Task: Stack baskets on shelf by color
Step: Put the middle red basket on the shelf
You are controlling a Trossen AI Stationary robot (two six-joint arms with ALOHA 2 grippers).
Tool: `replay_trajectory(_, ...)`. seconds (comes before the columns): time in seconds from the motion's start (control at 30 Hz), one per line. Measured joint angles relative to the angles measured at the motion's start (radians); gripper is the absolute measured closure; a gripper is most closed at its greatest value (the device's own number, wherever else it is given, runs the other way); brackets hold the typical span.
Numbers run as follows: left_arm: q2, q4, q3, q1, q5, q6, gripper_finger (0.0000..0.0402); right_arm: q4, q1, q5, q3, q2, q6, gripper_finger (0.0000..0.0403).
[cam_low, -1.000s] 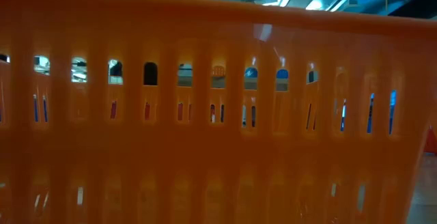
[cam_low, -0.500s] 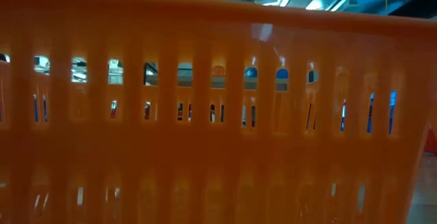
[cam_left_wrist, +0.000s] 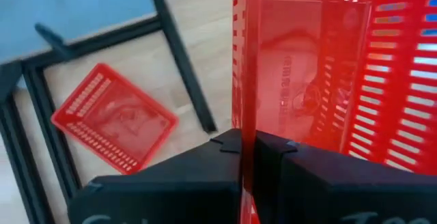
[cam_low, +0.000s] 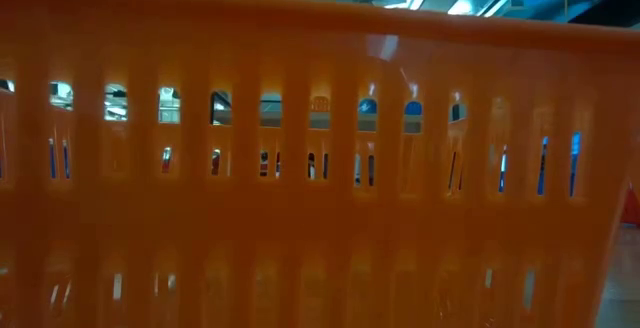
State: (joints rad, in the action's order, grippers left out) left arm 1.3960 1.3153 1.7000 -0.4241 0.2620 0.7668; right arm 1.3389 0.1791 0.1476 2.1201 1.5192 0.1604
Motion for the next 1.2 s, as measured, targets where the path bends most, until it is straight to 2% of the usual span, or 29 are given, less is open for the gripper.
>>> replay_trajectory(0.1,0.024,-0.011,-0.002,-0.094,-0.060,-0.022,0.0401,-0.013,0.000,0.002,0.000,0.000,0.001,0.0307)
replay_trajectory(0.23,0.083,-0.082,-0.002,-0.154,-0.104,-0.088,0.0401,-0.012,0.000,0.002,0.000,0.000,0.005,0.0307)
replay_trajectory(0.33,0.129,-0.099,-0.002,-0.169,-0.137,-0.095,0.0401,-0.012,0.000,0.002,0.000,0.000,0.006,0.0307)
replay_trajectory(0.47,0.179,-0.064,-0.003,-0.181,-0.132,-0.122,0.0401,-0.012,0.000,0.002,0.000,0.000,0.005,0.0307)
replay_trajectory(0.67,0.179,-0.084,-0.003,-0.179,-0.124,-0.118,0.0401,-0.012,0.000,0.002,0.000,0.000,0.005,0.0307)
replay_trajectory(0.87,0.164,-0.029,-0.003,-0.191,-0.089,-0.065,0.0401,-0.012,0.000,0.002,0.000,0.000,0.006,0.0307)
replay_trajectory(1.2,0.176,-0.017,-0.003,-0.231,-0.159,-0.017,0.0402,-0.012,0.000,0.002,0.000,0.000,0.006,0.0307)
